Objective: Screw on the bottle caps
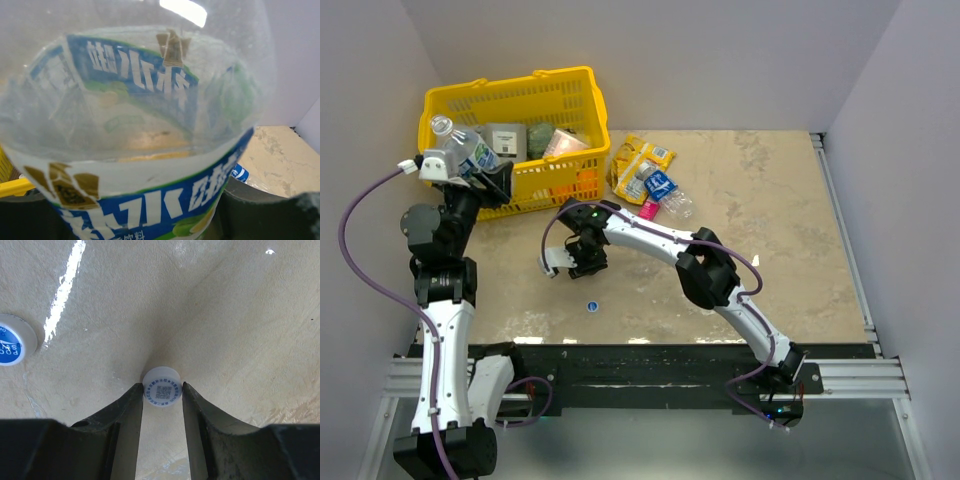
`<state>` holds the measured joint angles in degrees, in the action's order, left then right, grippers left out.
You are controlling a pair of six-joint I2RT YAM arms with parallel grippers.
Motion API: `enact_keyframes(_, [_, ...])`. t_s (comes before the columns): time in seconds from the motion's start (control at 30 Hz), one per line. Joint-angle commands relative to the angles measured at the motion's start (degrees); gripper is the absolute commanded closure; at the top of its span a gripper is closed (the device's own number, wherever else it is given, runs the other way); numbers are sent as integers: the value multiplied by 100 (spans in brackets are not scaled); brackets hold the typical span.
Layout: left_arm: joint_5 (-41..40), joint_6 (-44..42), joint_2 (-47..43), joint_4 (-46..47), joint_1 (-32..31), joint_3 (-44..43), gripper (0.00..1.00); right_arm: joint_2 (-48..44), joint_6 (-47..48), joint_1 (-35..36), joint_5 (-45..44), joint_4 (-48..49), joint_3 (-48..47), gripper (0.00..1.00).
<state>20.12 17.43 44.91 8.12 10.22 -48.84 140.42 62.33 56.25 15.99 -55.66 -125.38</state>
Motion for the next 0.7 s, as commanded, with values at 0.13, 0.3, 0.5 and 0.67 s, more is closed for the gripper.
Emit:
enact_keyframes(0.13, [159,103,18,278,33,59,100,64,-106,35,-17,46,23,60])
enact_keyframes(0.3, [229,94,36,322,33,76,100,56,-115,26,1,11,40,75])
enact_keyframes(0.5, [423,-20,89,392,24,147,100,-321,-115,26,273,-94,14,92])
enact_keyframes(0.67, [554,6,141,445,33,155,100,-577,-142,26,247,55,365,92])
